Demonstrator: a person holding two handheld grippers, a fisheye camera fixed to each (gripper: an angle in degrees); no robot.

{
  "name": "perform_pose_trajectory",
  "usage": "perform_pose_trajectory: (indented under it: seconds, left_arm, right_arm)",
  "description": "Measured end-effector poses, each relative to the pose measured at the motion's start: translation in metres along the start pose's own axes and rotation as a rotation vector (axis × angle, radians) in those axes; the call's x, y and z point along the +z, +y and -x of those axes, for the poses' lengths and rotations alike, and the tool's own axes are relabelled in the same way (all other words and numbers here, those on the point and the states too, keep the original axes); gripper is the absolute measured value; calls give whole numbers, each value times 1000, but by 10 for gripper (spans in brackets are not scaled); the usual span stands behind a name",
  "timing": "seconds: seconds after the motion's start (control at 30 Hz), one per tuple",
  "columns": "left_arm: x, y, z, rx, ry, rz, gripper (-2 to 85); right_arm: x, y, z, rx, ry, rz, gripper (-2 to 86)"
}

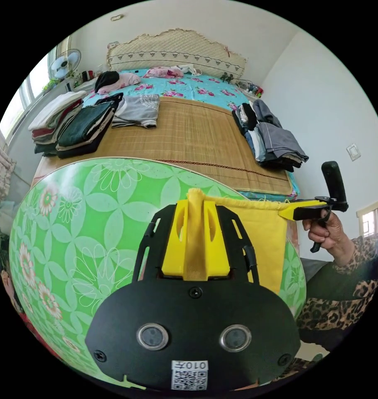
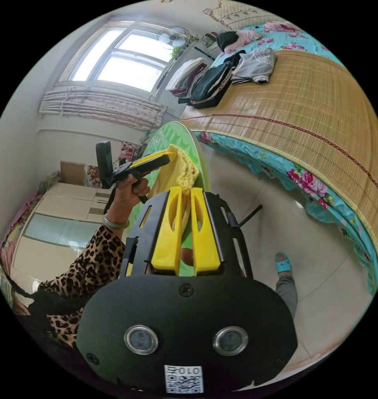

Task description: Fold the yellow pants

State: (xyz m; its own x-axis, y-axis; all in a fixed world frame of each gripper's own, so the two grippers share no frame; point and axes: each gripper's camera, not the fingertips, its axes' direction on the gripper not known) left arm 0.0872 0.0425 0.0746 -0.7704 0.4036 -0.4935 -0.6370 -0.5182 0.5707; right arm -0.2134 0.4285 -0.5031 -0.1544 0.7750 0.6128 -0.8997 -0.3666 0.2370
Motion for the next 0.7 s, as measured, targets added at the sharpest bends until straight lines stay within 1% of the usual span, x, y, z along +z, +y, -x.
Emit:
perform_pose_trajectory:
  seconds: [0.13, 0.23, 0.3, 0.4, 0.53, 0.63, 0.7]
  left_arm:
    - [5, 11, 19, -69, 78, -16, 33]
    - [4, 27, 40, -156, 176, -66, 18]
    - [-6, 44, 53, -199, 244, -129, 12]
    - [-31, 69, 64, -227, 298, -210, 8]
    - [-76, 113, 71, -217, 316, -329, 7]
    - [-120, 167, 74, -209, 318, -442, 7]
    - [-155, 223, 74, -206, 298, -522, 9]
  right_arm:
    - [7, -14, 10, 2, -52, -14, 31]
    - [10, -25, 32, -34, -63, -24, 30]
    - [12, -31, 50, -66, -80, -33, 29]
    - [17, -40, 88, -126, -131, -40, 28]
    - [29, -46, 163, -260, -202, -39, 27]
    - [51, -43, 231, -374, -265, 2, 27]
    - [72, -36, 276, -460, -296, 49, 27]
